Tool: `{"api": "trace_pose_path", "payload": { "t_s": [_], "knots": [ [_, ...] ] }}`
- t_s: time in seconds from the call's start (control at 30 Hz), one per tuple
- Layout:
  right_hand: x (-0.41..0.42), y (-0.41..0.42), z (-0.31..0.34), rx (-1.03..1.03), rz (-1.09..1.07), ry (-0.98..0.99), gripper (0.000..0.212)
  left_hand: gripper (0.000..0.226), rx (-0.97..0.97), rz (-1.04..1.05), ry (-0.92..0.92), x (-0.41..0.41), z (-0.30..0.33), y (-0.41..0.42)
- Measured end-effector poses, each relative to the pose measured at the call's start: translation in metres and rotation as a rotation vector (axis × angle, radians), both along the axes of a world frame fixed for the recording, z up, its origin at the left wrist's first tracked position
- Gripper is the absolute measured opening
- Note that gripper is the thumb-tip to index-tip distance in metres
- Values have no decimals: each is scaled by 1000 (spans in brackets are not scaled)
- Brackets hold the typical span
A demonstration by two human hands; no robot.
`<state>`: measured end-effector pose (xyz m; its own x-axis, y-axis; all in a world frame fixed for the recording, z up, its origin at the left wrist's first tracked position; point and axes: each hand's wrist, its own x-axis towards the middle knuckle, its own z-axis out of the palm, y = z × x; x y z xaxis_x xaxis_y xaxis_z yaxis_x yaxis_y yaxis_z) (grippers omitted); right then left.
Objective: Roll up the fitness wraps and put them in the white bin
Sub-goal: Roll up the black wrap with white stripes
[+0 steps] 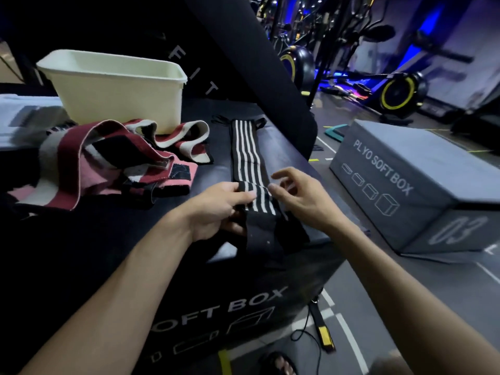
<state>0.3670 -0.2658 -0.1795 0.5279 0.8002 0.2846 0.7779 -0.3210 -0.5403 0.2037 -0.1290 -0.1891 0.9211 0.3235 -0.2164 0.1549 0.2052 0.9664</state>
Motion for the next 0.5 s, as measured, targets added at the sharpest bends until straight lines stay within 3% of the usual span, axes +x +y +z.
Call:
{"api": "trace_pose_path", "payload": {
  "t_s": [0.17, 0.27, 0.37, 0.5],
  "knots": [
    [-32, -50, -1, -22, 61, 59, 27, 37, -7, 21, -56, -19, 5, -16],
    [-37, -62, -10, 28, 98, 115, 18, 36, 103, 21, -57, -30, 9, -27],
    [-38, -62, -23, 50, 90, 90, 18, 64, 190, 34, -34, -44, 13, -35],
    [-43, -61, -28, 60, 130, 107, 26, 95, 133, 52, -69, -59, 13, -44]
  ]
}}
